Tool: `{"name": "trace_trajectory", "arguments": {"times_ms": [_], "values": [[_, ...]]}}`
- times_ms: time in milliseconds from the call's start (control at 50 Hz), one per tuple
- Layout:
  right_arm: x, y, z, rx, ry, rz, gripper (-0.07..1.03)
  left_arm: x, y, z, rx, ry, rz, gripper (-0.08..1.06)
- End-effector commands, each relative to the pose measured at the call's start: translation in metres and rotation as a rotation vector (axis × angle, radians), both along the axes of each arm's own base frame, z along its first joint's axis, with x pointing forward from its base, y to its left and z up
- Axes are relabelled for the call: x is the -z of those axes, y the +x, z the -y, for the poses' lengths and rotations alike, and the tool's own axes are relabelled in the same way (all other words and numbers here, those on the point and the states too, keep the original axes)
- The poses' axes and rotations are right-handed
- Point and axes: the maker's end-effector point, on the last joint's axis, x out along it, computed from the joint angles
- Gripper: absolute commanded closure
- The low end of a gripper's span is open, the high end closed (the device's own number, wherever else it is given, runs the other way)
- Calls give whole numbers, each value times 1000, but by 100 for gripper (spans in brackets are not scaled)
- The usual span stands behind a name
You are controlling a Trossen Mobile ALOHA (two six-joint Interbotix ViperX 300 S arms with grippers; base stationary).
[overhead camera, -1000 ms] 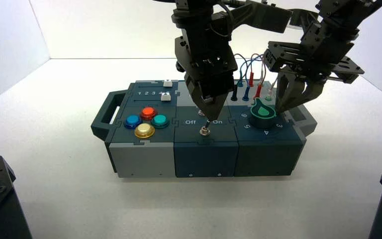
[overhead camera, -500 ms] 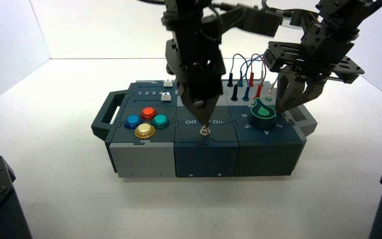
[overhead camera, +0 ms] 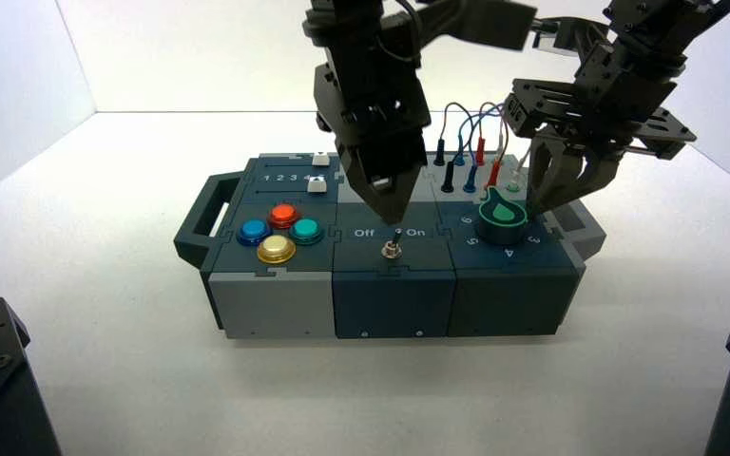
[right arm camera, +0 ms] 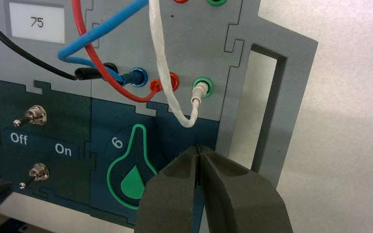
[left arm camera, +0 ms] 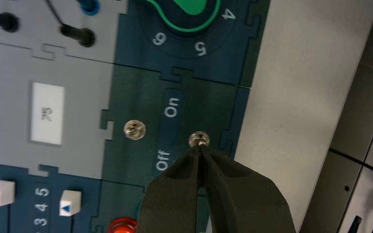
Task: Flip the bottom switch off with the left gripper.
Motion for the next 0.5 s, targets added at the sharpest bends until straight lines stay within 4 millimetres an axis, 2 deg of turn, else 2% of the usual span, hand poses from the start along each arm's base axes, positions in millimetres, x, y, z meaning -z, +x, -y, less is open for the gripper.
{"name": "trace_trajectory", "arguments": {"times_ms": [20,500], "values": [[5,-6,3,-6,-12,-21,99,-20,8,9,0,-58,39,101],[5,-6,3,-6,-12,-20,99,-17,8,20,9,-60,34,101]]}}
